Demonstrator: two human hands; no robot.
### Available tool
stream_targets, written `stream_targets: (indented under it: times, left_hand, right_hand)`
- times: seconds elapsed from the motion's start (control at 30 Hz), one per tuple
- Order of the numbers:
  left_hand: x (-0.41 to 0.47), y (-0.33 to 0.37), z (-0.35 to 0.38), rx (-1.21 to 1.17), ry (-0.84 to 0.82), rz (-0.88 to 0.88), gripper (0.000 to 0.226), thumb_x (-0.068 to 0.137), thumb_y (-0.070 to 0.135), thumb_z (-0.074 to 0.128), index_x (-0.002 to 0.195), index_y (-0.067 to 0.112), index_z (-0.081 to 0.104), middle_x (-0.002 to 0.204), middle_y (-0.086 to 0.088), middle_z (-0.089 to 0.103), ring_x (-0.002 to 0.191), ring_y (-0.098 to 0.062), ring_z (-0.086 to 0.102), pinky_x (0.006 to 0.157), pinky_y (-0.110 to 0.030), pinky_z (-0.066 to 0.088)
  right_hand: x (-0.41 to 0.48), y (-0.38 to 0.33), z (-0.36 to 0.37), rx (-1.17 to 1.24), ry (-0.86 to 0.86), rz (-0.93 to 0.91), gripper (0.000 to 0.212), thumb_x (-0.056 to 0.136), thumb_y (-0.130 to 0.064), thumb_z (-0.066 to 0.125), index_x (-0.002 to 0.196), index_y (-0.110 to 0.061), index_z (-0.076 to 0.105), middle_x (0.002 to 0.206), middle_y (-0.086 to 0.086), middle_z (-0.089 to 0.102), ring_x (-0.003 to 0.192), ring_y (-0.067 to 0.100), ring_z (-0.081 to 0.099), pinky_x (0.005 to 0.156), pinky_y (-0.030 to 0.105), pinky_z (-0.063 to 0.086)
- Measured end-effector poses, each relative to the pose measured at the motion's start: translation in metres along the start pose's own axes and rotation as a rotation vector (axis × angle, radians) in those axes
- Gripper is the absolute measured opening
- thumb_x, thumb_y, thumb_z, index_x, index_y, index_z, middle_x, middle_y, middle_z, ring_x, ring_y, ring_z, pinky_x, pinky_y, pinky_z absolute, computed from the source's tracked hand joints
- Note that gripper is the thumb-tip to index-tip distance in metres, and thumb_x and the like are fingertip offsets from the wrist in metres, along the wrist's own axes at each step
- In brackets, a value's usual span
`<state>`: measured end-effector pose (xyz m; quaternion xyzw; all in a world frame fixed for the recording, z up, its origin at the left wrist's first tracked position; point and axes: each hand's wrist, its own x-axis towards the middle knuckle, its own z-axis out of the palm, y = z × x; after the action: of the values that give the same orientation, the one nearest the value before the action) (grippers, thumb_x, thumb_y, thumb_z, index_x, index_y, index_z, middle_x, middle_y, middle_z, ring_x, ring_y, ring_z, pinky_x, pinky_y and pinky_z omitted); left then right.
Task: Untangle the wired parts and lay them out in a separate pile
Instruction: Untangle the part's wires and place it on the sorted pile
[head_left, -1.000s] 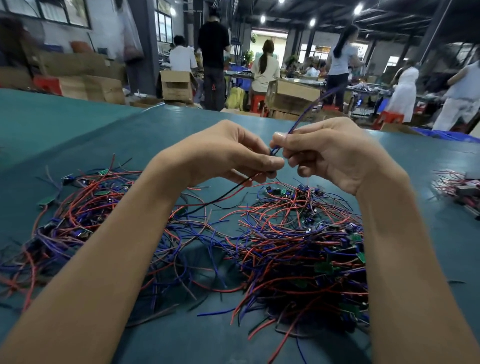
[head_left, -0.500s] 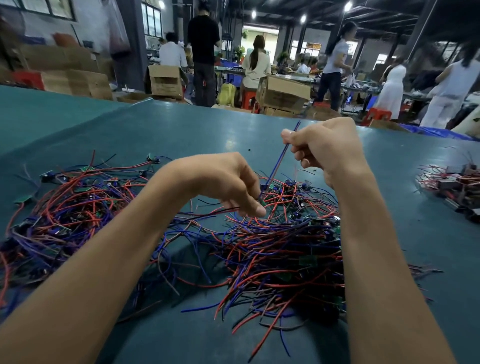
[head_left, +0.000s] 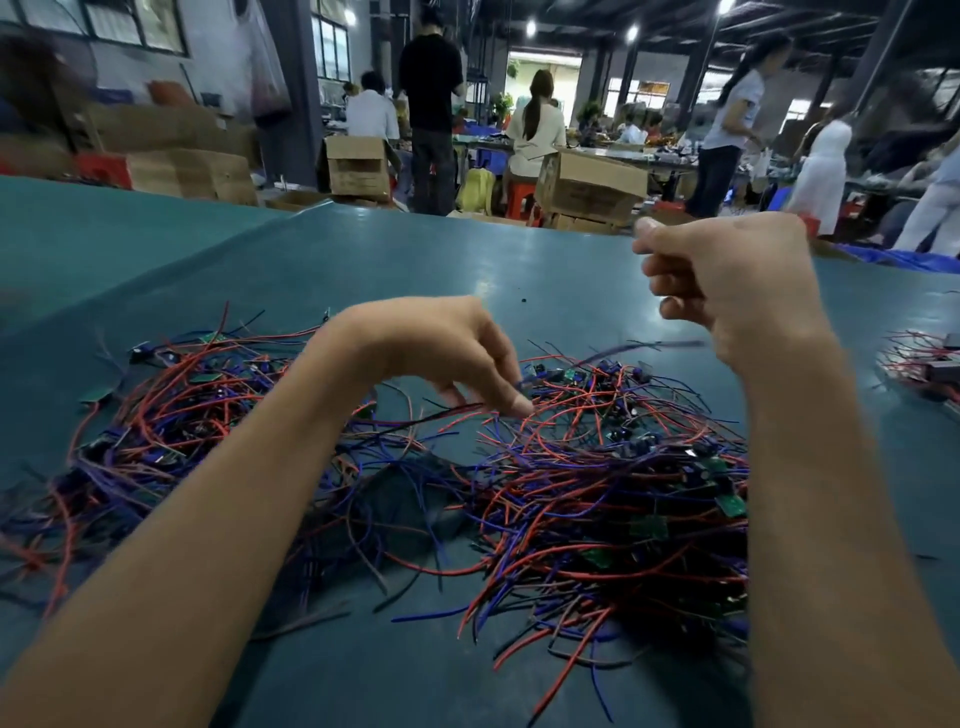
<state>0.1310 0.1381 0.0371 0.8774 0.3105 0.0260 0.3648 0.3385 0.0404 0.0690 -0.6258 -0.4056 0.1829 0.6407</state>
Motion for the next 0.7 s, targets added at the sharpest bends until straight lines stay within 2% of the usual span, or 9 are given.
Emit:
stream_targets:
  times: [0.1, 0.17, 0.27, 0.33, 0.43, 0.5, 0.57, 0.6, 0.7]
  left_hand:
    - [-0.007, -0.004, -0.011, -0.225, 0.059, 0.072, 0.027, 0.068, 0.040, 0.087, 0.083, 0.020, 0.080, 0.072, 0.009, 0.068, 0.064, -0.001, 0.057, 0.062, -0.019, 0.049]
    - [-0.008, -0.007, -0.015, -0.390, 0.057, 0.074, 0.031, 0.065, 0.039, 0.086, 0.084, 0.016, 0.079, 0.073, 0.004, 0.066, 0.062, -0.006, 0.053, 0.059, -0.020, 0.047]
    - [-0.006, -0.012, -0.020, -0.595, 0.068, 0.062, 0.031, 0.067, 0.035, 0.084, 0.088, 0.014, 0.077, 0.077, 0.003, 0.067, 0.061, -0.005, 0.054, 0.058, -0.018, 0.047]
    - [-0.002, -0.013, -0.021, -0.702, 0.114, 0.052, 0.030, 0.067, 0.032, 0.082, 0.090, 0.015, 0.074, 0.077, 0.005, 0.068, 0.060, -0.003, 0.055, 0.058, -0.016, 0.048]
    - [0.001, -0.013, -0.021, -0.843, 0.150, 0.026, 0.031, 0.065, 0.027, 0.080, 0.090, 0.013, 0.069, 0.073, 0.004, 0.064, 0.060, -0.004, 0.055, 0.060, -0.015, 0.046]
    - [0.002, -0.015, -0.022, -0.919, 0.157, 0.005, 0.033, 0.063, 0.024, 0.081, 0.091, 0.011, 0.069, 0.077, 0.002, 0.066, 0.062, -0.004, 0.056, 0.060, -0.014, 0.047]
    - [0.002, -0.017, -0.024, -0.965, 0.172, -0.008, 0.033, 0.063, 0.023, 0.082, 0.090, 0.010, 0.069, 0.077, 0.001, 0.067, 0.061, -0.004, 0.057, 0.059, -0.012, 0.047]
    - [0.002, -0.018, -0.024, -0.979, 0.184, -0.010, 0.032, 0.063, 0.023, 0.082, 0.090, 0.010, 0.070, 0.077, 0.001, 0.068, 0.061, -0.004, 0.058, 0.057, -0.012, 0.046]
    - [0.001, -0.021, -0.025, -0.962, 0.210, -0.015, 0.030, 0.063, 0.026, 0.082, 0.088, 0.013, 0.073, 0.076, 0.004, 0.069, 0.062, -0.002, 0.059, 0.050, -0.012, 0.043]
  right_hand:
    - [-0.005, -0.007, 0.011, -0.021, 0.007, -0.053, 0.016, 0.087, -0.022, 0.076, 0.079, -0.008, 0.074, 0.061, 0.001, 0.066, 0.052, 0.014, 0.059, 0.046, 0.026, 0.047]
    - [-0.006, -0.012, 0.016, 0.011, 0.102, -0.138, 0.017, 0.086, -0.023, 0.073, 0.072, -0.013, 0.074, 0.062, 0.001, 0.068, 0.056, 0.019, 0.063, 0.051, 0.032, 0.052]
    - [-0.001, -0.018, 0.019, -0.036, 0.364, -0.287, 0.016, 0.084, -0.031, 0.065, 0.073, -0.024, 0.074, 0.078, -0.001, 0.075, 0.076, 0.022, 0.071, 0.075, 0.044, 0.061]
    - [-0.001, -0.022, 0.020, -0.069, 0.465, -0.343, 0.019, 0.086, -0.033, 0.062, 0.091, -0.023, 0.077, 0.087, -0.004, 0.076, 0.082, 0.013, 0.071, 0.082, 0.036, 0.060]
    - [-0.011, -0.021, 0.025, -0.285, 0.524, -0.457, 0.024, 0.089, -0.030, 0.060, 0.102, -0.021, 0.078, 0.090, -0.009, 0.074, 0.079, 0.002, 0.066, 0.077, 0.016, 0.053]
    - [-0.016, -0.017, 0.031, -0.473, 0.333, -0.488, 0.023, 0.089, -0.024, 0.061, 0.096, -0.015, 0.080, 0.085, -0.004, 0.075, 0.074, 0.007, 0.065, 0.078, 0.019, 0.056]
    - [-0.019, -0.012, 0.040, -0.505, -0.028, -0.294, 0.023, 0.090, -0.021, 0.065, 0.085, -0.004, 0.078, 0.078, 0.010, 0.077, 0.065, 0.015, 0.066, 0.075, 0.039, 0.062]
    - [-0.021, -0.010, 0.047, -0.464, -0.191, -0.162, 0.024, 0.092, -0.024, 0.067, 0.085, -0.003, 0.078, 0.076, 0.011, 0.077, 0.063, 0.018, 0.069, 0.073, 0.043, 0.062]
    - [-0.024, 0.004, 0.063, -0.308, -0.469, 0.108, 0.034, 0.096, -0.035, 0.068, 0.094, -0.002, 0.077, 0.082, 0.009, 0.078, 0.069, 0.020, 0.074, 0.077, 0.040, 0.061]
